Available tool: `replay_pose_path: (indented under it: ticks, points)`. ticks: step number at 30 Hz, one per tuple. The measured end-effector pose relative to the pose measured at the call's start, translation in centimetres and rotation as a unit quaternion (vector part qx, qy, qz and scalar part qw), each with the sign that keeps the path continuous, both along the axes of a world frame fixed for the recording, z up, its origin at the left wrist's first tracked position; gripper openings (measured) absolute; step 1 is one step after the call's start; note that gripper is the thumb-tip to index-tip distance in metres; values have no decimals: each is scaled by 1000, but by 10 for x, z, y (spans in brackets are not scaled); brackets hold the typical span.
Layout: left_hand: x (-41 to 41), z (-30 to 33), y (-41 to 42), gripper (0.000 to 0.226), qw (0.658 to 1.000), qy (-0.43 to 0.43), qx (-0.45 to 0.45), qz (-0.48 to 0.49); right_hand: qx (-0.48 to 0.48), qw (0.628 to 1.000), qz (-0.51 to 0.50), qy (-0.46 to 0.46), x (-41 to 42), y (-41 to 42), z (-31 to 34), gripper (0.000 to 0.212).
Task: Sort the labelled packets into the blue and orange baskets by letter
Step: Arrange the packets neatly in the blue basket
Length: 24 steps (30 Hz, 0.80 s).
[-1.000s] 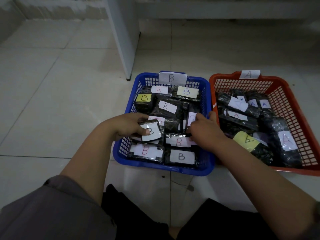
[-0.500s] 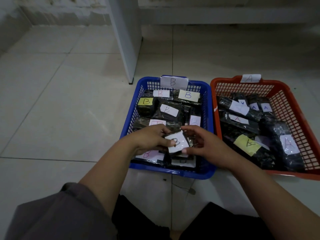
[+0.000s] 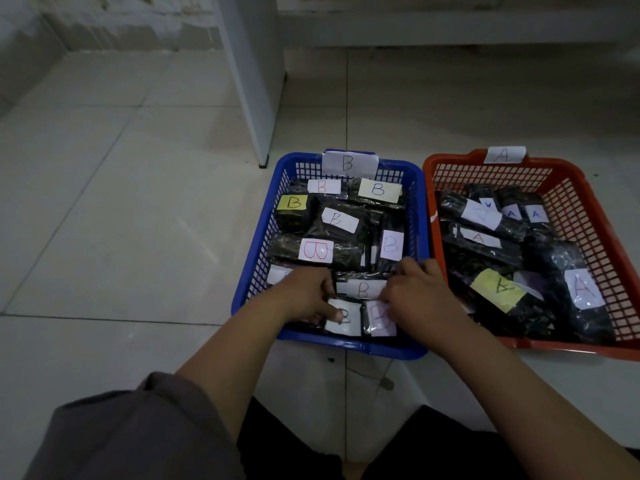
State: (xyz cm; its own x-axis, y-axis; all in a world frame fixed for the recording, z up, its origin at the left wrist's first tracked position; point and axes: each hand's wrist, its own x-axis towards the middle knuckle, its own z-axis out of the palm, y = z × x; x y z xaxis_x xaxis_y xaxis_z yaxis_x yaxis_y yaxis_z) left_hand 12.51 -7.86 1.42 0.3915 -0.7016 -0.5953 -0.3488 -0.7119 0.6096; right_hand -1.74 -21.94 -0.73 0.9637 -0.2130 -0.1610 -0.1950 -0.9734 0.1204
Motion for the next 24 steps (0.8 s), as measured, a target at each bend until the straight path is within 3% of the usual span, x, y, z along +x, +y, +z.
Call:
replay_pose_path:
  ticks: [4,8,11,15,19,24]
  points:
    - [-7,-10,0,48,982,-167,23,-82,-29,1000,-3,3,0,-4,-1,21]
    - [7,-3,6,55,990,-128,26,-62,121,987,-55,-93,19,-8,15,33]
    - [37,13,10,39,979,-200,-36,7,228,960,-109,-123,44,-20,20,35]
    - [60,0,5,41,934,-339,-110,24,127,987,-94,7,51,-19,13,27]
    - [49,-18,-8,48,943,-324,-82,-8,148,982,-107,-43,43,-17,0,17]
    - [47,-22,-12,44,936,-342,-79,-4,171,979,-107,-19,48,-23,-2,20]
